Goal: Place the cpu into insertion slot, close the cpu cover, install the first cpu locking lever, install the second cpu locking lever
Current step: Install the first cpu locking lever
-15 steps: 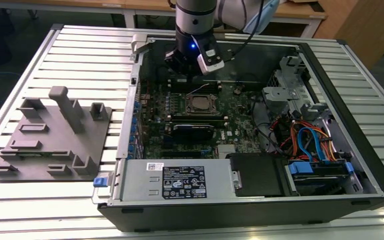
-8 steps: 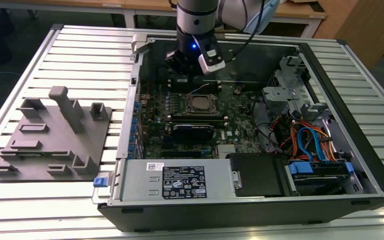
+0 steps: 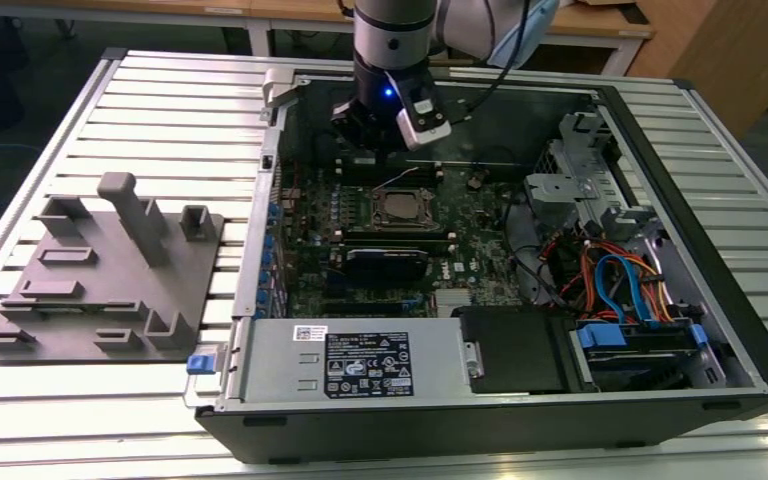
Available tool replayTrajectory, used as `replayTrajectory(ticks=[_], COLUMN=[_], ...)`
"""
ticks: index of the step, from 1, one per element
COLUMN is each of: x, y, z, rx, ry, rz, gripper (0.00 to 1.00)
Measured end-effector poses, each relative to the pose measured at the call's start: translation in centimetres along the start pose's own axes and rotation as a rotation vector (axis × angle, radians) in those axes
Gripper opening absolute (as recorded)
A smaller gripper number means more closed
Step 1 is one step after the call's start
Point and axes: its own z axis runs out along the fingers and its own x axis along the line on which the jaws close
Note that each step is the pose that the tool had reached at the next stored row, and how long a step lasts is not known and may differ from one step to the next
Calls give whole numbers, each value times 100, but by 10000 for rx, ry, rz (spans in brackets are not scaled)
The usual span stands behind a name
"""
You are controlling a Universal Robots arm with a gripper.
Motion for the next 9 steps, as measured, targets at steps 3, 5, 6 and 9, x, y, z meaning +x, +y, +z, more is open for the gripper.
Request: replayTrajectory(ticks=[3, 5, 6, 9], x=[-30, -51, -58, -63], y=[-23, -40, -47, -50], z=[9, 19, 23, 26], rx=[-53, -154, -193, -204], ry=[4, 13, 16, 15], rz=[2, 5, 9, 19], gripper=[10, 10, 10, 10])
